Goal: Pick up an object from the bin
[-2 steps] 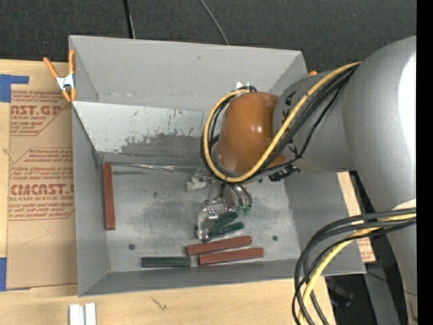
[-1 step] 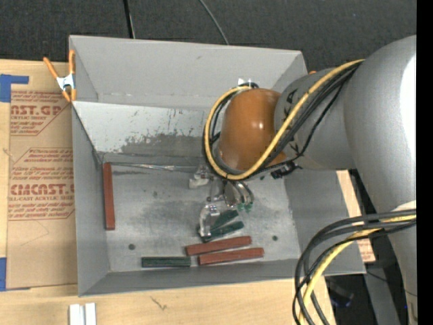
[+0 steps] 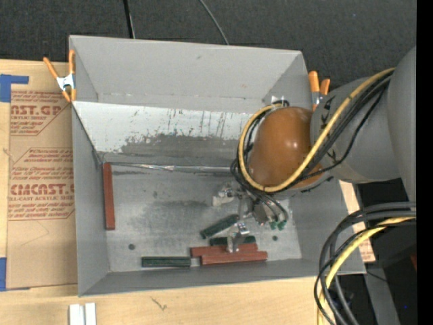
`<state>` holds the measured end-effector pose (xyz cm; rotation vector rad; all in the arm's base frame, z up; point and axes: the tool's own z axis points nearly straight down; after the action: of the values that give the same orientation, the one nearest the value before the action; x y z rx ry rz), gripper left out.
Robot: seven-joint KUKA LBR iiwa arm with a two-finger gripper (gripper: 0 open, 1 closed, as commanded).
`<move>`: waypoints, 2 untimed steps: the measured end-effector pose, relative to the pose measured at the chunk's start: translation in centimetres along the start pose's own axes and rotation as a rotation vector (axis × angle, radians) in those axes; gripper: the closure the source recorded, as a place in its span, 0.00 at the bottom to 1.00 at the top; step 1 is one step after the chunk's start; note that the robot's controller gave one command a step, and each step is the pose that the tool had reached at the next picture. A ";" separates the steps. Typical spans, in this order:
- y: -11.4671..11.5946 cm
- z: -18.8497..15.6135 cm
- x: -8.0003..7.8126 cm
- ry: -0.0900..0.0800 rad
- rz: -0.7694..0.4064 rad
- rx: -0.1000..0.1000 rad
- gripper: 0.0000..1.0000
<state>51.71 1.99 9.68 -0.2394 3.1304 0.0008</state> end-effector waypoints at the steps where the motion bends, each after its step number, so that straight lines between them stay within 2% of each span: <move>1: -1.6 1.7 0.4 0.018 0.114 0.003 0.00; 2: -1.3 2.0 -4.7 -0.006 0.041 0.002 1.00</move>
Offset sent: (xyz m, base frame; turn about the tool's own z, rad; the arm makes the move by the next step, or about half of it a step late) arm 0.0445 -0.0054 -0.0268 0.0403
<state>56.58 1.38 7.72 -0.1743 3.1283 -0.0022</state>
